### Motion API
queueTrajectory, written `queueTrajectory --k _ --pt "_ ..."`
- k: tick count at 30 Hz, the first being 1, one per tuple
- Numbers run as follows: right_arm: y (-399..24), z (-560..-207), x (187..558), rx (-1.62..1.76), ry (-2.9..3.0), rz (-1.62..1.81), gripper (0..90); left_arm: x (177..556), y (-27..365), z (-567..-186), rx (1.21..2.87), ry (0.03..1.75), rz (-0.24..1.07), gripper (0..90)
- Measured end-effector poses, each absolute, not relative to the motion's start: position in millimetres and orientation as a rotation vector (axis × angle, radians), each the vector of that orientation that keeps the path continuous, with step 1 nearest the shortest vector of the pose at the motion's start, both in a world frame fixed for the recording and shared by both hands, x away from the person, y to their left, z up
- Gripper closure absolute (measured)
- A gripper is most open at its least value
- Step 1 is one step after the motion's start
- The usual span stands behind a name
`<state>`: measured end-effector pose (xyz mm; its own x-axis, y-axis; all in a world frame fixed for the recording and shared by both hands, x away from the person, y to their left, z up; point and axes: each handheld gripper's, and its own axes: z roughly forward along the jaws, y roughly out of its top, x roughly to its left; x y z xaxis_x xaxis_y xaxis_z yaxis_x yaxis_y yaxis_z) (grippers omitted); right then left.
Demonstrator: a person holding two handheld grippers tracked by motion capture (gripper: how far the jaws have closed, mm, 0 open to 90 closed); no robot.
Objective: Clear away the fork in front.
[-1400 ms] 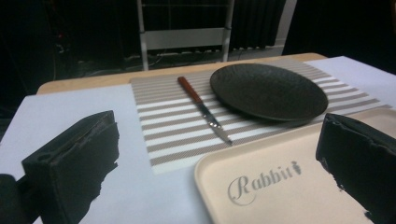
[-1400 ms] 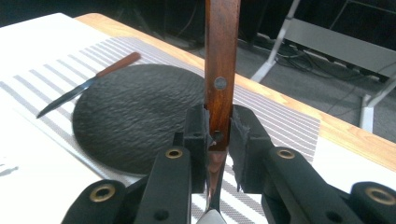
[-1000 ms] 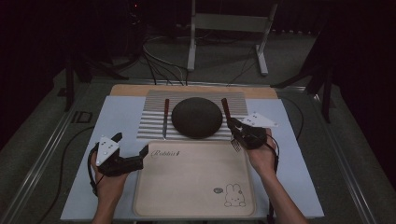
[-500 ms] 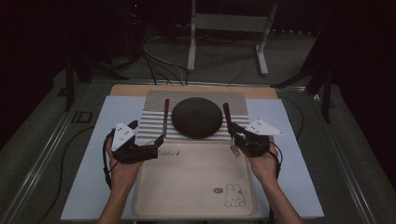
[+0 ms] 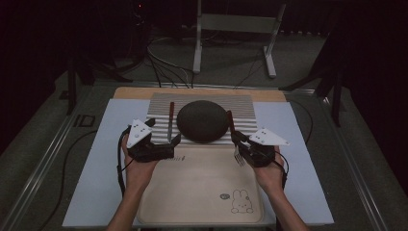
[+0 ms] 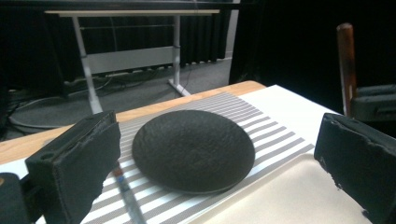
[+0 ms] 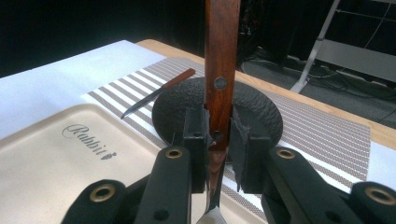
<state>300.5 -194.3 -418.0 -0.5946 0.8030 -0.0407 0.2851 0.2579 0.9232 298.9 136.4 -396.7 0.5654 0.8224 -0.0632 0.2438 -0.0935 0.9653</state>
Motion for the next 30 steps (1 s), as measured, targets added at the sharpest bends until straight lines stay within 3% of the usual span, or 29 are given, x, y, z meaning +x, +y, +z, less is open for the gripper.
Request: queueTrajectory --k 30 --pt "-163.7 -420.5 284.3 0.906 2.068 1.382 77.5 312.2 77.0 -392.9 1.654 0.813 0.482 3.6"
